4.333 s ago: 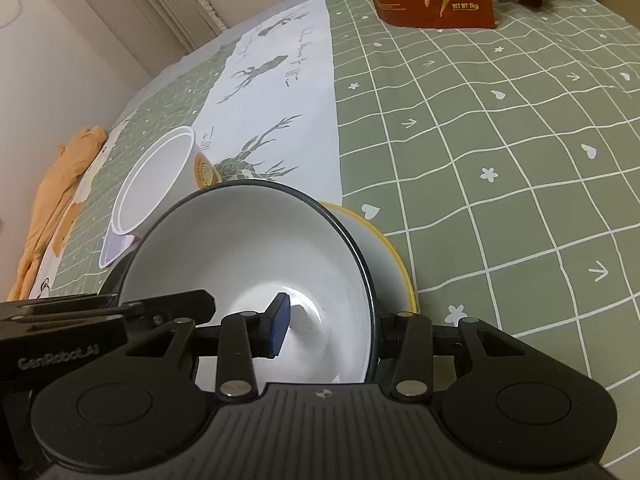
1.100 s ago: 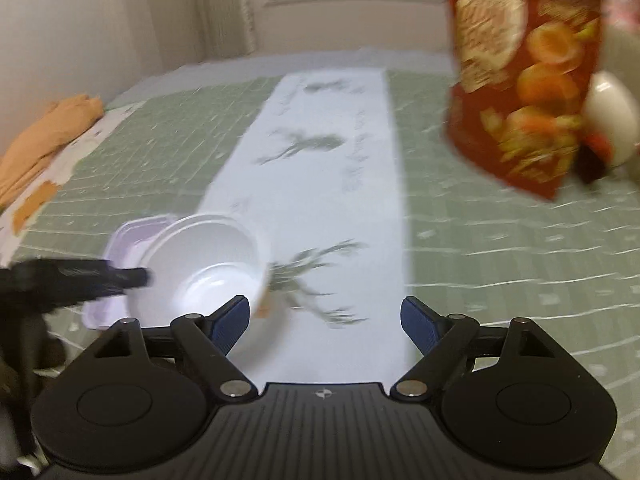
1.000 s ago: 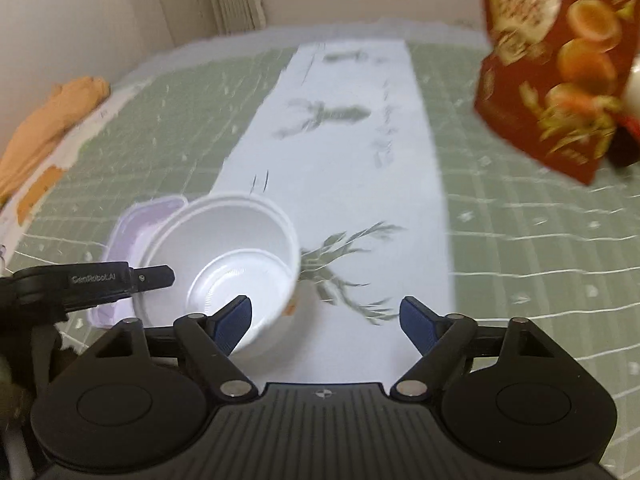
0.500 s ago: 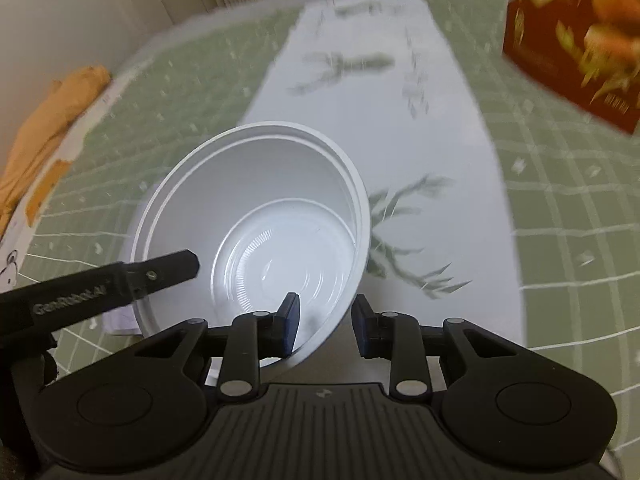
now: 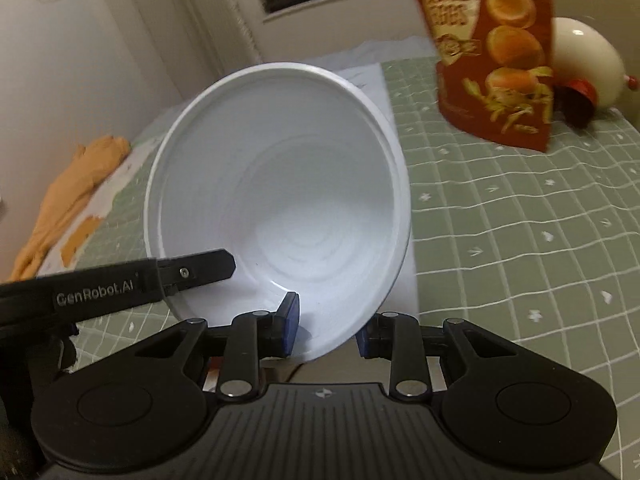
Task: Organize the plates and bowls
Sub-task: 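Lift the white cup with both grippers toward the nested blue bowl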
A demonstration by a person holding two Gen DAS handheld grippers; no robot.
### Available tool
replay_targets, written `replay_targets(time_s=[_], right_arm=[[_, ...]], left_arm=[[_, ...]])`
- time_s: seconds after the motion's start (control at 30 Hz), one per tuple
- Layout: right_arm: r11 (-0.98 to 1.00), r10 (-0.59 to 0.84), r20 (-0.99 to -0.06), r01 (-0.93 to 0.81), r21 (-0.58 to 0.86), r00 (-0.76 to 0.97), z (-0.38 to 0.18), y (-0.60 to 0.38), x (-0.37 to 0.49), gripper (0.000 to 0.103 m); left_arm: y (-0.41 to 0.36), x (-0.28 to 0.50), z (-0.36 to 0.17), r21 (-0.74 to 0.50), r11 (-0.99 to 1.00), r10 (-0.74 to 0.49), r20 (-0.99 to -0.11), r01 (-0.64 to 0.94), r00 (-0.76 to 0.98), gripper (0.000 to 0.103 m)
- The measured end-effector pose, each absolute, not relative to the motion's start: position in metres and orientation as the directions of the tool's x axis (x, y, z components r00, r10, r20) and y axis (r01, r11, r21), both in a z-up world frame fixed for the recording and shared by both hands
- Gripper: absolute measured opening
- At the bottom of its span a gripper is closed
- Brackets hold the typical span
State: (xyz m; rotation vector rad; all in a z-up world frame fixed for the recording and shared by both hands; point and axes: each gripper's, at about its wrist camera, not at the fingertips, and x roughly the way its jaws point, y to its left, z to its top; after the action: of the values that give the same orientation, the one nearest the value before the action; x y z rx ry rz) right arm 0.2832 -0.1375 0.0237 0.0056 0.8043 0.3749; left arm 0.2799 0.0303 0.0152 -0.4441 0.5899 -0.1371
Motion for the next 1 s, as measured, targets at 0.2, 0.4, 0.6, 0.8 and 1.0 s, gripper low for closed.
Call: replay_targets(time_s=[0.2, 0.4, 0.6, 0.8, 1.0], right_arm=[[0.963, 0.262, -0.688, -0.231, 0.139, 0.677, 0.022, -0.162, 0.304, 0.028], [0.967, 0.256, -0.708, -0.17, 0.191, 0.659, 0.013, -0.193, 0.318, 0.027], [0.975, 0.221, -0.745, -0.126, 0.183, 0.629, -0.003, -0.207, 0.337, 0.023], [0.976, 0.214, -0.768, -0.098, 0.195, 0.604, -0.022, -0.206, 0.365, 0.024], [0.967, 0.249, -0.758, -0.113, 0.228, 0.602, -0.021, -0.189, 0.394, 0.025]], left_arm=[[0.001, 0.337, 0.009, -0.423, 0.902, -0.321, -0.53, 0.084, 0.785, 0.025], [-0.005, 0.353, -0.003, -0.462, 0.877, -0.38, -0.498, 0.133, 0.78, 0.025], [-0.009, 0.378, -0.021, -0.481, 0.866, -0.416, -0.549, 0.133, 0.725, 0.025], [0.004, 0.397, -0.02, -0.465, 0.874, -0.407, -0.543, 0.141, 0.735, 0.025], [0.034, 0.414, -0.015, -0.515, 0.845, -0.446, -0.535, 0.141, 0.718, 0.028]])
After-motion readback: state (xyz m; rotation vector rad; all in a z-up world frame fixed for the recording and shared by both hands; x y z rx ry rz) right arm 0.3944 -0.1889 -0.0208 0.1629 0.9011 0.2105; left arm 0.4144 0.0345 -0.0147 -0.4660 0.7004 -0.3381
